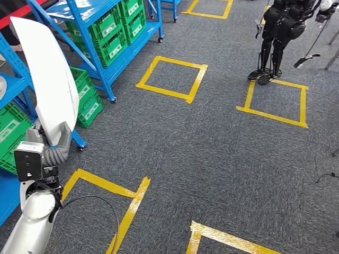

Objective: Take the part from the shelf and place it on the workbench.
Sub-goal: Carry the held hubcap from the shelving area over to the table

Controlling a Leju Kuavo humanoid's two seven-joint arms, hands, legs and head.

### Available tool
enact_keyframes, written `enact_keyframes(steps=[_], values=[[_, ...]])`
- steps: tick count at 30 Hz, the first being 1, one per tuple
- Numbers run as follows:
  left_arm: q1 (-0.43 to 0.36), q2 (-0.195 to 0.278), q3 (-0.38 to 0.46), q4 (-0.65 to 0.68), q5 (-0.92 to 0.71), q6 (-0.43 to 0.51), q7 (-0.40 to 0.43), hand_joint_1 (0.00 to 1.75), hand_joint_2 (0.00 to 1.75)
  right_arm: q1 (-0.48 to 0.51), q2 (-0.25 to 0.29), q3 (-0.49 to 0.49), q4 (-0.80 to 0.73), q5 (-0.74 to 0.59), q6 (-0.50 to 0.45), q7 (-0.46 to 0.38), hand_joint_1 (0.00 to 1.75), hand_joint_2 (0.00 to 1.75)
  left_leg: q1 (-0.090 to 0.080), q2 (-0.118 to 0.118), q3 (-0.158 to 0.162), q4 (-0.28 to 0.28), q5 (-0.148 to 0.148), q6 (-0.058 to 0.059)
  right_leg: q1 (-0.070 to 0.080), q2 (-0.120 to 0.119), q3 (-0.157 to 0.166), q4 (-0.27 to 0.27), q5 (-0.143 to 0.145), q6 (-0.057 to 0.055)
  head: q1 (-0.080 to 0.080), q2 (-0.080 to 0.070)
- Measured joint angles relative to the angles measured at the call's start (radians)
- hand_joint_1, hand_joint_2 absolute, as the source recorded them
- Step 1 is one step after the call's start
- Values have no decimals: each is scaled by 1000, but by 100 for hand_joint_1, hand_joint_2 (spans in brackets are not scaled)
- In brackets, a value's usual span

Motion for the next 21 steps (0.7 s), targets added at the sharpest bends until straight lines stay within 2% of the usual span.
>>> enact_keyframes(steps=[2, 4, 5, 6, 7, 9, 10, 11, 12, 13, 14, 15, 16, 18, 19, 20, 21], values=[[1, 0, 4, 0, 0, 1, 0, 175, 175, -2, -3, 0, 0, 0, 0, 1, 0, 0, 4, -39, -39, 97, -62, -5, 0, 17, -1, -1, 3, -8, -1, 0], [3, 0, 8, 0, 0, 1, 1, 175, 175, -3, -5, 0, 0, 0, 1, 1, 0, 0, 4, -56, -99, 234, -122, -3, 5, 38, -4, -1, 5, -12, -1, 0], [4, 0, 10, 0, 0, 1, 1, 175, 175, -2, -6, 0, 0, 0, 1, 1, 0, 0, 3, -58, -116, 271, -128, 1, 8, 50, -5, -1, 6, -14, -1, 0], [5, 0, 10, 0, 0, 1, 1, 175, 175, -1, -7, 0, 0, 0, 2, 1, 0, 0, 2, -60, -117, 270, -114, 6, 10, 61, -5, -1, 7, -15, -1, 0], [4, 0, 10, 0, 0, 1, 1, 175, 175, -1, -7, 0, 0, 0, 2, 0, 0, 0, -1, -65, -98, 228, -82, 14, 12, 72, -4, -1, 8, -16, 0, 0], [-2, -1, 11, 0, 0, 1, 1, 175, 175, -2, -7, 0, 0, 1, 2, -1, 0, 0, -6, -100, -36, 90, -8, 31, 13, 93, -3, -1, 10, -16, 0, 0], [-6, -1, 11, 0, 1, 1, 1, 175, 175, -5, -7, 0, 0, 1, 2, -2, 0, 0, -9, -119, -13, 35, 14, 39, 12, 102, -5, -1, 12, -13, 0, 0], [-9, -2, 12, 0, 3, 1, 1, 175, 175, -7, -7, 0, 0, 2, 2, -3, 0, 0, -12, -134, 0, 2, 21, 44, 9, 111, -10, -1, 16, -9, -2, 0], [-12, -3, 12, 0, 7, 1, 0, 175, 175, -9, -7, 0, 0, 2, 3, -3, 0, 0, -13, -137, 2, -8, 18, 47, 7, 119, -15, -2, 20, -3, -4, 0], [-15, -4, 12, 0, 12, 1, 0, 175, 175, -10, -7, 0, 0, 2, 3, -3, 0, 0, -15, -129, 4, -16, 20, 48, 4, 128, -19, -6, 24, 4, -6, 0], [-17, -7, 12, 0, 16, 1, -1, 175, 175, -10, -8, 1, 0, 3, 4, -3, 0, 0, -14, -118, 7, -26, 24, 49, 3, 126, -25, -5, 25, 9, -8, 0], [-19, -10, 11, 0, 20, 1, -2, 175, 175, -9, -9, 1, 0, 5, 5, -2, 0, 0, -12, -107, 11, -38, 30, 50, 5, 110, -32, 4, 18, 13, -6, 0], [-20, -13, 11, 0, 21, 0, -2, 175, 175, -10, -10, 1, 0, 6, 5, -2, 0, 0, -10, -95, 16, -48, 36, 52, 8, 87, -48, 32, -1, 16, -4, 0], [-21, -17, 12, 0, 24, 0, -3, 175, 175, -12, -13, 4, 0, 8, 6, -1, 0, 0, -9, -71, 18, -57, 41, 54, 9, 40, -101, 141, -63, 23, -2, 0], [-22, -18, 12, 0, 24, 1, -3, 175, 175, -13, -13, 5, 0, 8, 7, 0, 0, 0, -10, -59, 17, -56, 40, 55, 6, 32, -129, 202, -90, 28, -2, 0], [-21, -19, 12, 1, 25, 1, -2, 175, 175, -12, -13, 6, 0, 8, 7, 0, 0, 0, -10, -48, 15, -55, 40, 54, 4, 27, -146, 242, -101, 33, -2, 0], [-21, -20, 11, 1, 25, 1, -2, 175, 175, -11, -14, 7, 0, 8, 7, 0, 0, 0, -9, -37, 14, -54, 39, 53, 2, 24, -146, 249, -95, 37, -2, 0]])
